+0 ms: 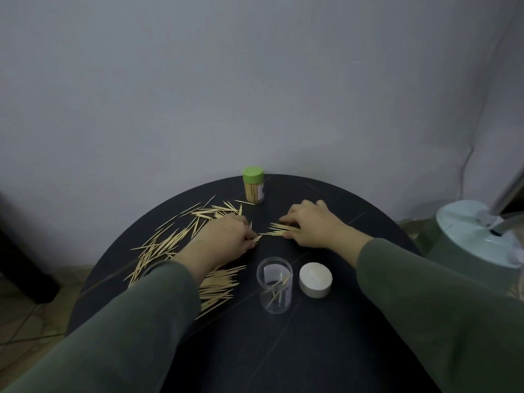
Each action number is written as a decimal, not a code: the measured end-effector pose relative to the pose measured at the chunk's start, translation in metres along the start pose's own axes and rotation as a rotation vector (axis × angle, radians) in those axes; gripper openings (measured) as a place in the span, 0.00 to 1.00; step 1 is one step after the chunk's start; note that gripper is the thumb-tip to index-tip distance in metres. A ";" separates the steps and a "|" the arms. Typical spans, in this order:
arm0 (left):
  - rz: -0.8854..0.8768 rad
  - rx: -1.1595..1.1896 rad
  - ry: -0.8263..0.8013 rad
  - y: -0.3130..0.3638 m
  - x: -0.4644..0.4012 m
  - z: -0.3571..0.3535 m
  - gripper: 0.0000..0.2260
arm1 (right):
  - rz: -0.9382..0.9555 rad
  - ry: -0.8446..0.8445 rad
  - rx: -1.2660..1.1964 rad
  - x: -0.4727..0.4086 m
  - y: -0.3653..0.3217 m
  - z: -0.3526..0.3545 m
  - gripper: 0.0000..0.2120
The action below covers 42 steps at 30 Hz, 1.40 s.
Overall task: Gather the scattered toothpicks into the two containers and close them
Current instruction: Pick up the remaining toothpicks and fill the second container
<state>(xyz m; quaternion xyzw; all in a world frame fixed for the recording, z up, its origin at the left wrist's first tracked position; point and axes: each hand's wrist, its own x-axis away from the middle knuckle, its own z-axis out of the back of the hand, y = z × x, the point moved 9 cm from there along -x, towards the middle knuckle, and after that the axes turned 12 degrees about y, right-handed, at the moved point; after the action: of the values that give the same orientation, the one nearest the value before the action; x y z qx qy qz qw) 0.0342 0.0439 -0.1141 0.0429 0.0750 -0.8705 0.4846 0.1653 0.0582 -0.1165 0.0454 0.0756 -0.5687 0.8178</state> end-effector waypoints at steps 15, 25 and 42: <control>0.241 -0.099 0.044 0.008 -0.003 0.005 0.11 | -0.010 -0.016 0.221 0.000 -0.018 0.004 0.13; 0.360 -0.041 0.049 0.001 0.001 -0.001 0.13 | 0.028 -0.005 0.280 0.002 -0.028 0.009 0.13; 0.385 -0.067 0.041 0.004 0.007 0.008 0.10 | 0.024 0.000 0.177 0.012 -0.030 0.014 0.13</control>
<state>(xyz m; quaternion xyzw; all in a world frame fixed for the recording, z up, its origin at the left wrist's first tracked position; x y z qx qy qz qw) 0.0336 0.0344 -0.1078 0.0581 0.1043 -0.7578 0.6415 0.1421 0.0348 -0.1042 0.1184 0.0245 -0.5633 0.8174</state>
